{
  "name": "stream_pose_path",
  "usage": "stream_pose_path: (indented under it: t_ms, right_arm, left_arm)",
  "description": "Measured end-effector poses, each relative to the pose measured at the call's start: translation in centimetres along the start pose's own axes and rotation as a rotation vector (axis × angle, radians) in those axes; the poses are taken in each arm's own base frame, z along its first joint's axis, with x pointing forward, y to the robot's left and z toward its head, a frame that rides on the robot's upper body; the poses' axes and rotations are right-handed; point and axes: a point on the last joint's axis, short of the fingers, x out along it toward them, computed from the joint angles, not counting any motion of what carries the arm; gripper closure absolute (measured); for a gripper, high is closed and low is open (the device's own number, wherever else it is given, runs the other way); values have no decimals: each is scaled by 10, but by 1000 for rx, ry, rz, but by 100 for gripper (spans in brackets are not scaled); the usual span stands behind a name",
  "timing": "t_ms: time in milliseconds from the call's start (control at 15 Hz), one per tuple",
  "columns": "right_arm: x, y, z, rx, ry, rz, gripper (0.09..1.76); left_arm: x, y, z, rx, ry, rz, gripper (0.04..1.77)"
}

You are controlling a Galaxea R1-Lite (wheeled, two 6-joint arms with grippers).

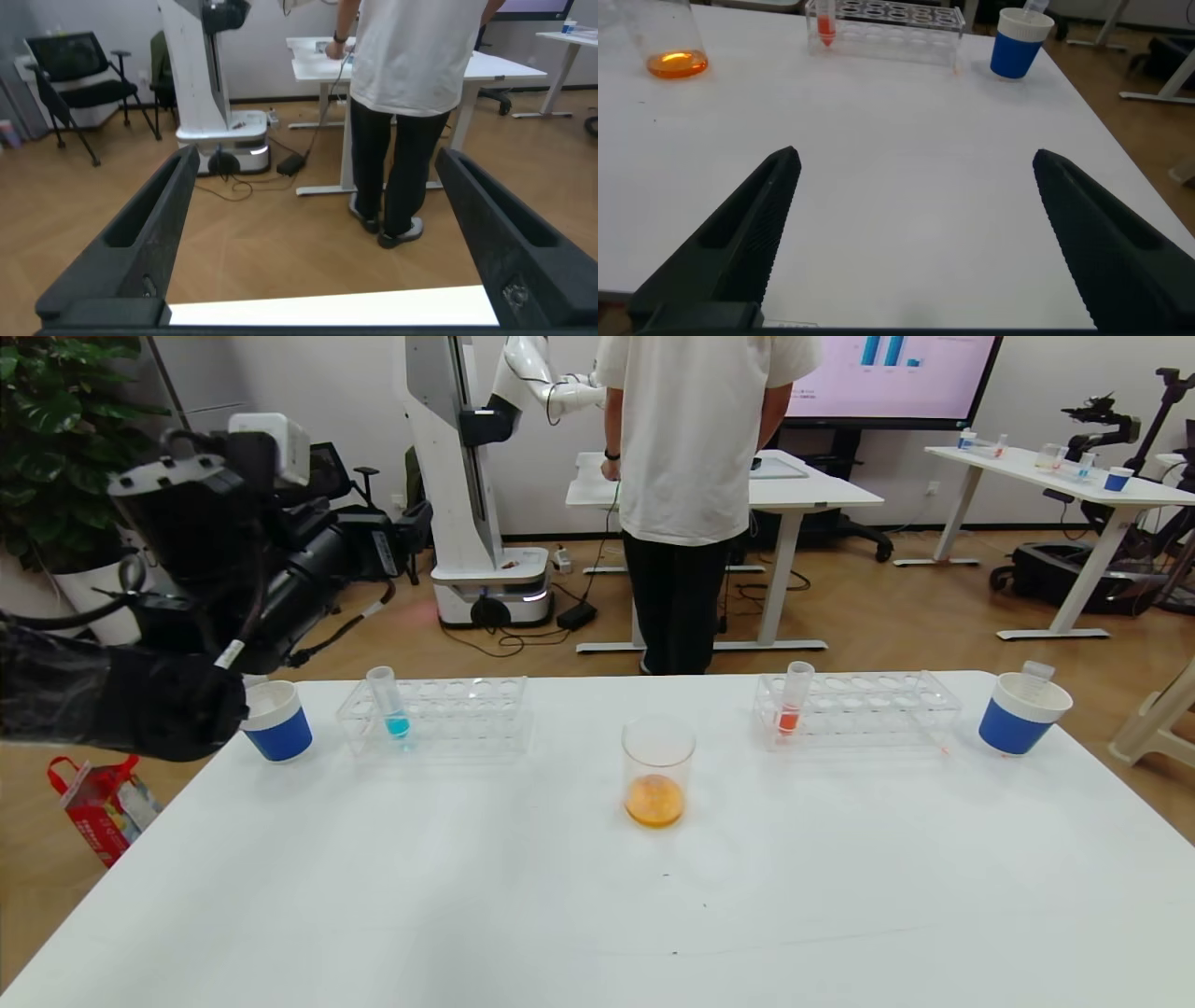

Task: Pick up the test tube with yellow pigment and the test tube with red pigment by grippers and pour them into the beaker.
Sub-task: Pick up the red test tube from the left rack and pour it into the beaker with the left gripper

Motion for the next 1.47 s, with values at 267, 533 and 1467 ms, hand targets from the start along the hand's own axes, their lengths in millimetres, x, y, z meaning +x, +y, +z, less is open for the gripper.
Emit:
stream_pose_path:
  t_ms: [267, 533, 1467]
  right_arm:
    - [0, 0, 0, 0, 0, 0, 11]
    - [0, 0, 0, 0, 0, 0, 11]
    - [0, 0, 0, 0, 0, 0, 11]
  left_arm:
    - [-49, 8, 64, 83, -66, -3, 6]
    - [-129, 25, 117, 120, -75, 11, 6]
    - [-401, 54, 104, 183, -82, 173, 6]
